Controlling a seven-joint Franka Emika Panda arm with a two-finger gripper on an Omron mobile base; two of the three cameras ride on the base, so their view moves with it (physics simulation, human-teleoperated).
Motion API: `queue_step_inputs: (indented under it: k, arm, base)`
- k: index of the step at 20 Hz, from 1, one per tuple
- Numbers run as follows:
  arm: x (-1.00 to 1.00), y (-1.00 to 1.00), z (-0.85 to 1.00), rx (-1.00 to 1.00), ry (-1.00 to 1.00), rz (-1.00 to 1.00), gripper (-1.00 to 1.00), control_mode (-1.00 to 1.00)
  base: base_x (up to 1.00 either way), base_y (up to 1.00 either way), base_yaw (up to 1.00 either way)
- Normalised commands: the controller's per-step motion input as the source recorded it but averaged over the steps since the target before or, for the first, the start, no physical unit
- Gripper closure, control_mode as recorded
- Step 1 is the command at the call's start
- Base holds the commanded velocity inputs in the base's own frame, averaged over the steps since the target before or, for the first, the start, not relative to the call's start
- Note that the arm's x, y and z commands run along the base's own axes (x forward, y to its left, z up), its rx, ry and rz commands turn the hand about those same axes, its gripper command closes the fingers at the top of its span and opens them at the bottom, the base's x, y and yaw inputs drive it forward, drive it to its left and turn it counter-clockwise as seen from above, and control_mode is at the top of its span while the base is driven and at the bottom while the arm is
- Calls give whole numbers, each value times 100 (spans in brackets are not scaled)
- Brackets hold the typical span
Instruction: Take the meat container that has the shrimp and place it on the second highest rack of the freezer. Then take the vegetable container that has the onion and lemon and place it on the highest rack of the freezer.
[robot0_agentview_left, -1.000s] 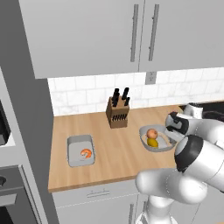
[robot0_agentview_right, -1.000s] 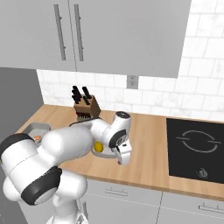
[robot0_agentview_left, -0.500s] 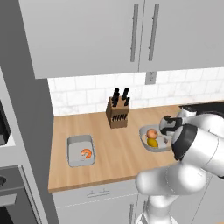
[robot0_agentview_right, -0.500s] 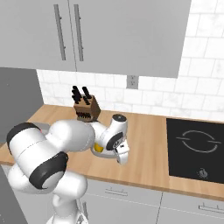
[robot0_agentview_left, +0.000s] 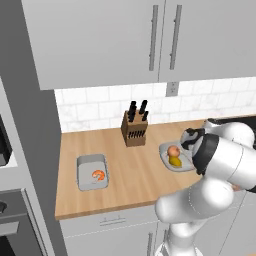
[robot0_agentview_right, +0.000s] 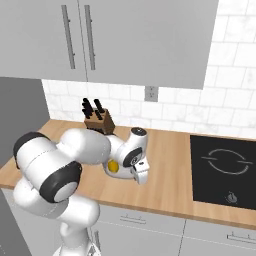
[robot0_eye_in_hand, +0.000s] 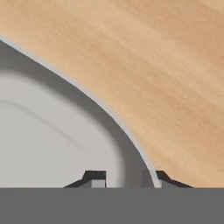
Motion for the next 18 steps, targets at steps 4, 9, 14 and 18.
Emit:
queue_step_inputs:
  k: [4,9,14,18]
  arm:
    - [-36,14,34,0,-6,0,100,-100]
    - [-74,39,76,0,-8,-4,100,-100]
    - [-100,36,88,0,-10,-8,100,-100]
    - [-71,7,69,0,-16,-18,100,-100]
  base:
    - [0,0,0]
    - [0,0,0]
    - [0,0,0]
    - [0,0,0]
